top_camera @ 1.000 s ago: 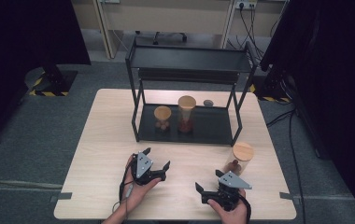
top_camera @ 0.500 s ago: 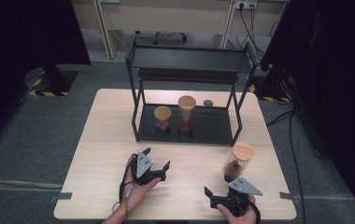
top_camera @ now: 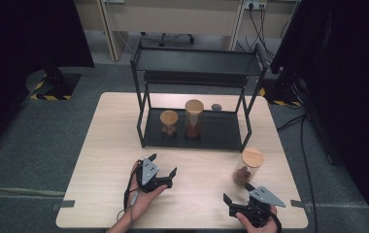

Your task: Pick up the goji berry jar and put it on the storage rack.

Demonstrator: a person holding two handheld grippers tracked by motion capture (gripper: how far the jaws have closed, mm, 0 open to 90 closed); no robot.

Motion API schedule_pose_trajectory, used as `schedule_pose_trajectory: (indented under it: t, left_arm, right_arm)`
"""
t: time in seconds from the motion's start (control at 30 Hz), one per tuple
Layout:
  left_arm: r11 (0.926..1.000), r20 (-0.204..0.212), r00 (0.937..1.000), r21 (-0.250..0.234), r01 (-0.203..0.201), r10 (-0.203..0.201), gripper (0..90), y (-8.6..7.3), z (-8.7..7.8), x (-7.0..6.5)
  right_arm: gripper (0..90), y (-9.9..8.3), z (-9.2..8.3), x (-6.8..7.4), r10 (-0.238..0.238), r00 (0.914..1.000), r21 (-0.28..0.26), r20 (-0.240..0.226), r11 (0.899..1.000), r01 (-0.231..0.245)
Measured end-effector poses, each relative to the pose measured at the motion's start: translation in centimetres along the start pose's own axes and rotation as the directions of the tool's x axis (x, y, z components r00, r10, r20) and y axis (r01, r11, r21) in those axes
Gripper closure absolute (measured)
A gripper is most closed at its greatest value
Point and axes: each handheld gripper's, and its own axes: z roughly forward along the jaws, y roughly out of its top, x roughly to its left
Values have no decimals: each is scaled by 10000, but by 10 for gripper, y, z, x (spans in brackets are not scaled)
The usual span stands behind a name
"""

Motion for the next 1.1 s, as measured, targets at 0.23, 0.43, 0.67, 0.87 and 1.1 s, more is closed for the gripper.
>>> schedule_pose_trajectory:
  t: [0.23, 0.43, 0.67, 0.87, 1.1]
  left_arm:
    - [10000, -6, 10000, -1, -9, 9, 86, 0, 0, 0]
    - [10000, -6, 10000, 3, -29, 29, 86, 0, 0, 0]
    - [10000, -11, 10000, 20, -7, 7, 86, 0, 0, 0]
    - [10000, -4, 10000, 34, 7, -7, 87, 0, 0, 0]
    - [10000, -7, 10000, 28, -21, 21, 87, 0, 0, 0]
  right_arm:
    - [46, -2, -4, -8, 144, 9994, -93, 317, 9999, -141]
    - [46, -3, -7, -15, 314, 9980, -230, 545, 9993, -302]
    - [46, -4, -10, -19, 376, 9968, -377, 710, 9987, -350]
    - [46, -2, -14, -24, 504, 9940, -610, 966, 9971, -446]
    - [46, 6, -21, -28, 570, 9923, -1073, 1102, 9932, -451]
